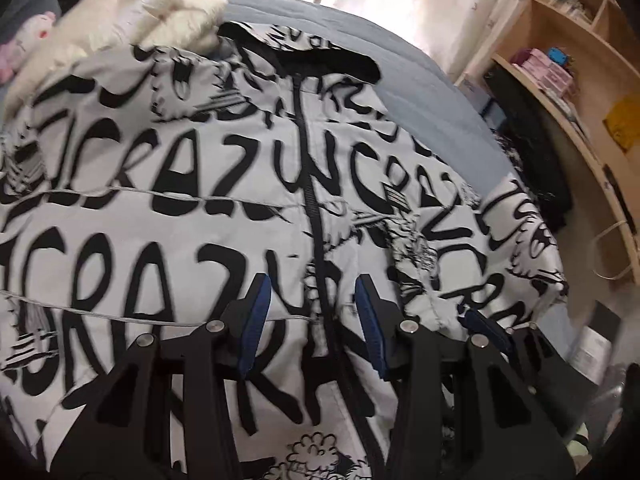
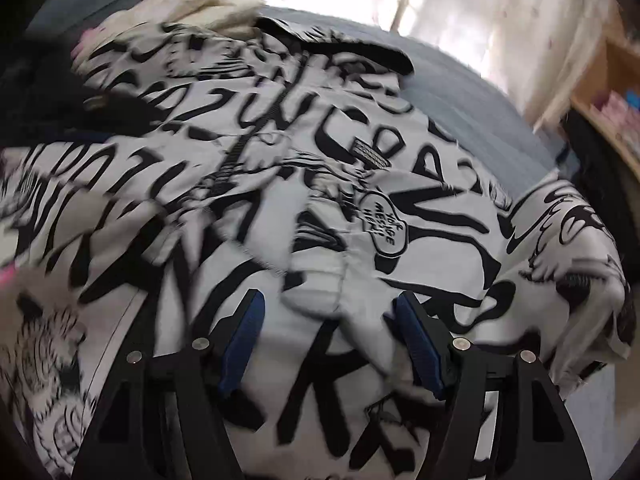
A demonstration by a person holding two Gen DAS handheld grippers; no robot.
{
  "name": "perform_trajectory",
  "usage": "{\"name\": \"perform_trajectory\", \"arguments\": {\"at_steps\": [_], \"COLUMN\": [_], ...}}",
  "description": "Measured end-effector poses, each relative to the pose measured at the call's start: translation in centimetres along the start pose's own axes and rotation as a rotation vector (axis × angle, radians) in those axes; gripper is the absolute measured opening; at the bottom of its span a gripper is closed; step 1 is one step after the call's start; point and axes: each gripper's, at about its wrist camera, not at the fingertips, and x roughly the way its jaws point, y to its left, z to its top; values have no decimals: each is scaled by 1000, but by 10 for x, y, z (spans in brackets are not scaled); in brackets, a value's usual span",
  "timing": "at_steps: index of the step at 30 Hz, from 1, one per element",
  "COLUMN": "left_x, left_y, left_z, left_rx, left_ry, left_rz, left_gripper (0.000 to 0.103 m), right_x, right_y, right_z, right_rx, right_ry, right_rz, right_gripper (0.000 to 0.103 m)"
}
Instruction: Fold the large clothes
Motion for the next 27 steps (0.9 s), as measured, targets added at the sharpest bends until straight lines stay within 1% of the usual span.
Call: {"name": "perform_trajectory", "arguments": {"at_steps": [1,2,3,4,6,7,8,9,10,12,13,16,18,20,24,25,27], "left_x": [3,7,12,15,25,32,39,46,54,69,77,99,110,117,127,128,129], "left_y": [-3,-6,-10,-16,-28,-35,-43,-50,-56,-68,-72,-83,-88,-93,-110,-113,-122], "left_z": [-1,0,1,1,3,4,2,3,3,1,2,0,-1,0,3,4,6], "left_rx": [-4,-7,-5,0,14,23,33,38,46,60,63,69,70,76,118,135,164], "left_ry": [7,16,23,32,55,70,93,110,124,153,165,207,221,216,212,208,208], "left_rz": [-21,-44,-68,-99,-144,-161,-177,-182,-184,-179,-177,-172,-155,-138,-93,-82,-68], "left_gripper": [41,41,41,41,41,41,41,41,41,40,40,40,40,40,40,37,15], "right_x": [-12,-27,-29,-25,-42,-52,-36,-36,-40,-27,-29,-26,-25,-28,-27,-27,-26], "right_y": [1,-5,-22,-23,-33,-42,-51,-59,-70,-87,-97,-124,-140,-153,-169,-172,-176], "right_z": [-3,-8,-22,-37,-61,-65,-63,-64,-67,-67,-70,-77,-84,-92,-106,-110,-116], "right_rx": [2,4,7,11,36,57,73,98,131,190,223,318,366,403,450,459,470], "right_ry": [-24,-45,-60,-76,-101,-111,-114,-119,-122,-117,-120,-130,-142,-147,-140,-136,-127], "right_rz": [13,17,18,19,21,18,14,2,-9,-18,-21,-15,-11,-13,1,5,3], "right_gripper": [73,77,78,78,78,78,78,78,78,78,78,78,78,78,78,78,78]}}
